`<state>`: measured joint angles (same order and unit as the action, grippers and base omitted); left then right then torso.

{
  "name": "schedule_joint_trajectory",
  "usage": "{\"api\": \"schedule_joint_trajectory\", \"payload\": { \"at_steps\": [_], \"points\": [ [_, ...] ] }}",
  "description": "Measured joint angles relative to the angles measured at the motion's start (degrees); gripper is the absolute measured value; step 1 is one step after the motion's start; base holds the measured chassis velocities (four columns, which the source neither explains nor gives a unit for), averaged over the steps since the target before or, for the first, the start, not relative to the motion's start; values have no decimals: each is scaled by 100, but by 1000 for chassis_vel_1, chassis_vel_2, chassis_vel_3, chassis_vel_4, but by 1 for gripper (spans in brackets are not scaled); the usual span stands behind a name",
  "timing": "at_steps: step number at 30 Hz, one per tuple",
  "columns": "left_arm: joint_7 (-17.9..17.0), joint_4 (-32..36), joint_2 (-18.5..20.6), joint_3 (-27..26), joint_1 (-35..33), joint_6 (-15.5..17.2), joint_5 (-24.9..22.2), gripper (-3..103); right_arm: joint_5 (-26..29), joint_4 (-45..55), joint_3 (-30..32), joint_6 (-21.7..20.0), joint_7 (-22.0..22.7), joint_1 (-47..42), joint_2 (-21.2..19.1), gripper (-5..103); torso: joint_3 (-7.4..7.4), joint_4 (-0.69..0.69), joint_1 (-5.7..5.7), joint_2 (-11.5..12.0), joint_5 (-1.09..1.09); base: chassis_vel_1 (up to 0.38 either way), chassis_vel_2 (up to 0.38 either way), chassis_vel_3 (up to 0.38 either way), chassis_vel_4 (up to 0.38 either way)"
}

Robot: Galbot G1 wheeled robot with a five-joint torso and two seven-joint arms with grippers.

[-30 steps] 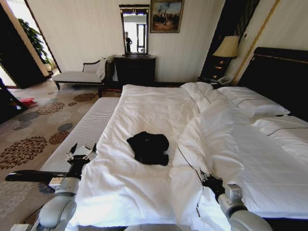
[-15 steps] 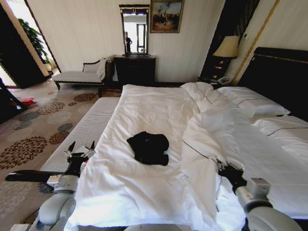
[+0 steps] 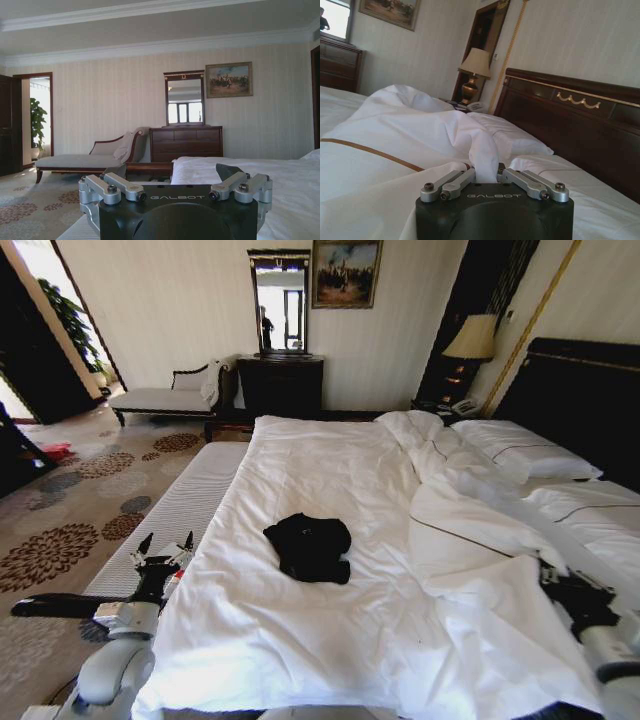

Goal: Fold the clothes on the bed.

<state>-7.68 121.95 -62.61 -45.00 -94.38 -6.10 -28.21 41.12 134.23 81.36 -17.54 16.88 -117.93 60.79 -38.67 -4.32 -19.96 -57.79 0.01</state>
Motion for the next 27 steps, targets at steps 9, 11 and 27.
{"api": "schedule_joint_trajectory", "payload": {
  "at_steps": [9, 11, 27],
  "points": [
    [-36, -20, -23, 54, 88, 19, 36, 100, 263, -905, 578, 154, -36, 159, -100, 4, 0, 1, 0, 0, 1, 0, 0, 0, 0],
    [-48, -27, -30, 74, 112, 29, 55, 100, 662, -1147, 788, 36, 37, 232, -64, 4, 0, 0, 0, 0, 0, 0, 0, 0, 0],
    [-49, -111, -16, 95, 100, 30, 91, 100, -258, -3301, 1185, 485, -54, 635, -57, 4, 0, 1, 0, 0, 0, 0, 0, 0, 0]
  ]
}}
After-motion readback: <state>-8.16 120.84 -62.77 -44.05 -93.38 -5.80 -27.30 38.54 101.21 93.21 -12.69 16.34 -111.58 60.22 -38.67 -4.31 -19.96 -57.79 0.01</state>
